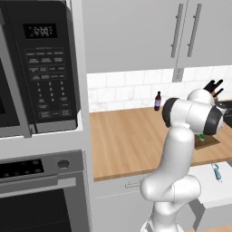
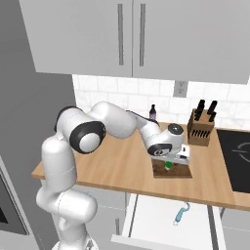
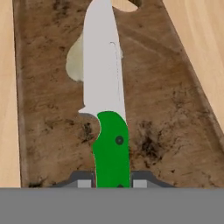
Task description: Place the appropriate cutting tool for cutting the garlic skin on the cutting board.
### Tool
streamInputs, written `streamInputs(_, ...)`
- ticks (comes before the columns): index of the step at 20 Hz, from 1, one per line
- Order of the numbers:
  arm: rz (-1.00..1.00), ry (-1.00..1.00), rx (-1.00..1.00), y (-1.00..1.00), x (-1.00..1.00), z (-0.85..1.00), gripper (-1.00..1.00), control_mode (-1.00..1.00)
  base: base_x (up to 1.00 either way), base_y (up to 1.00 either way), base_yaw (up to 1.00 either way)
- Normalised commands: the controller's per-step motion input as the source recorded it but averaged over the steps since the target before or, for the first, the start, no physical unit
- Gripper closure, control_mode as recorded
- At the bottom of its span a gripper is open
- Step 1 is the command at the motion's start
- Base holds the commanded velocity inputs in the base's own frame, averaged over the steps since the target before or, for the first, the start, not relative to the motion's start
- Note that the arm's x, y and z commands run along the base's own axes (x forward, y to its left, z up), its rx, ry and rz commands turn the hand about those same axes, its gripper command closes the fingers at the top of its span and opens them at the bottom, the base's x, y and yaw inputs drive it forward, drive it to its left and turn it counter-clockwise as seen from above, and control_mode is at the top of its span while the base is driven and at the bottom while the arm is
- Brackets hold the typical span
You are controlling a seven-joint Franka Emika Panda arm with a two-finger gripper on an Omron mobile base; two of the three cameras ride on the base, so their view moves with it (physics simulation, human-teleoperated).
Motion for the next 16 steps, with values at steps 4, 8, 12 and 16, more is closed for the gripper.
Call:
streamInputs(4,0.0,0.0,-0.04,0.01,0.12,-0.43,1.0,-1.0,0.0,0.0,0.0)
streamInputs(8,0.0,0.0,0.0,0.0,0.0,-0.03,1.0,-1.0,0.0,0.0,0.0)
streamInputs(12,0.0,0.0,-0.03,0.09,0.02,-0.34,-1.0,-1.0,0.0,0.0,0.0)
streamInputs(16,0.0,0.01,-0.02,0.06,0.05,-0.18,-1.0,-1.0,0.0,0.0,0.0)
